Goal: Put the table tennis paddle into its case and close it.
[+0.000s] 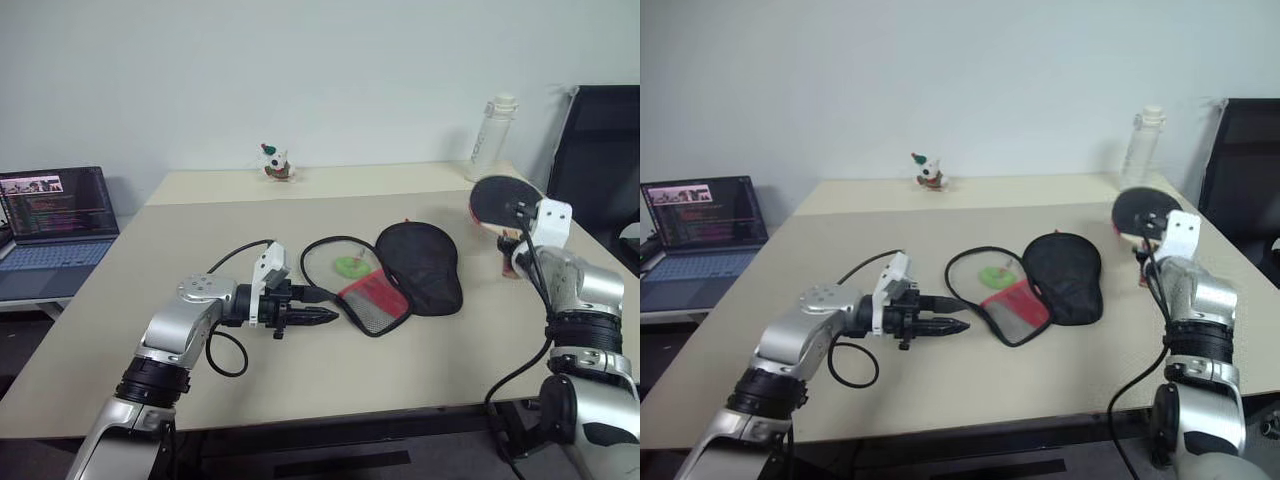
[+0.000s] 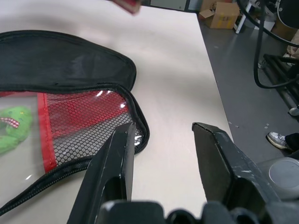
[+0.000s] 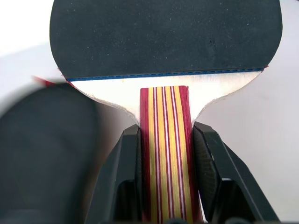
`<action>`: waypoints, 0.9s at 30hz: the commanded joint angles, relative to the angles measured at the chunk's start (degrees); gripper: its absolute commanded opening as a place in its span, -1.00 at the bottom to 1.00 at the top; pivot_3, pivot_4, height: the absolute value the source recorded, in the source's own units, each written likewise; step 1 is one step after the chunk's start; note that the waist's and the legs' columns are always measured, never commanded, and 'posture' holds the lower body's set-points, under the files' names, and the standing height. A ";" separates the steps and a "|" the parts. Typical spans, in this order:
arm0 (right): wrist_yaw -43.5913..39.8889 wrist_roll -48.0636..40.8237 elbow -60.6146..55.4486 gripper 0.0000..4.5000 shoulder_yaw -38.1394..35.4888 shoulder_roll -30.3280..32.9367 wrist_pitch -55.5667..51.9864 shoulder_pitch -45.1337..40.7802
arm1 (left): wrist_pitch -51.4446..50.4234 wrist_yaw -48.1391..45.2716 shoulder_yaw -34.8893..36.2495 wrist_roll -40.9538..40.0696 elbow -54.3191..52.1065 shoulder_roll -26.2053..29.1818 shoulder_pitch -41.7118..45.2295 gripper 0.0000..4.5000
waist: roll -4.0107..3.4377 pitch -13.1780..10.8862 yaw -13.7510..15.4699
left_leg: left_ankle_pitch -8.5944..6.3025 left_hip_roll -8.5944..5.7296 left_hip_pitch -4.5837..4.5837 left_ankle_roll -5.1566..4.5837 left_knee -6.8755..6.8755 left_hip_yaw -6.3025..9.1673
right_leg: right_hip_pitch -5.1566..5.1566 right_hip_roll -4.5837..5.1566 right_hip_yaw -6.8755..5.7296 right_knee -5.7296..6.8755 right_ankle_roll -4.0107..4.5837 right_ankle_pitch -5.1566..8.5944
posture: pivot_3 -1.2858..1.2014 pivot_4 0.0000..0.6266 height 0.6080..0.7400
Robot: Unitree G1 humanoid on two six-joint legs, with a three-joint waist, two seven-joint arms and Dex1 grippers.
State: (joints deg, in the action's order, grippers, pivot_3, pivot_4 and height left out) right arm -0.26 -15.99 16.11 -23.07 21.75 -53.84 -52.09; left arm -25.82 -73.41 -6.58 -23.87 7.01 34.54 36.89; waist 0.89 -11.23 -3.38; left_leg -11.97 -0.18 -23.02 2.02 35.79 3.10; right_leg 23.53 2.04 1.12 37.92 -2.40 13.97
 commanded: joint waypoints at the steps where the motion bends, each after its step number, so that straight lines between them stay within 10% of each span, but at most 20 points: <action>1: 0.19 -3.30 -10.59 -0.50 2.25 -4.00 -6.05 1.94 | 0.11 0.16 1.26 -0.88 -2.13 0.15 0.48 -0.07 | 0.00 0.00 0.10 | 0.00 0.00 0.00 0.00 0.01 0.02 | 0.00 0.00 -0.01 0.02 0.00 0.00 | 0.03 -0.52 1.00; 27: -10.62 5.96 12.06 -0.50 18.01 -3.69 8.84 -1.15 | 2.00 1.36 2.06 -0.37 -0.87 -0.80 0.18 -0.07 | 0.00 -0.01 0.17 | 0.00 -0.06 -0.08 0.00 0.03 0.01 | 0.02 0.05 -0.04 -0.07 0.01 0.00 | 0.03 -0.52 1.00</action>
State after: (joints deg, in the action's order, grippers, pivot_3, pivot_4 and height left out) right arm -10.11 -10.35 28.57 -5.36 17.31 -47.65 -51.15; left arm -25.40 -72.87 -6.50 -23.93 7.06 33.80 36.51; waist 0.88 -11.24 -3.20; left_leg -11.97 -0.24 -23.10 2.02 35.82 3.12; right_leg 23.55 2.10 1.08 37.85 -2.39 13.98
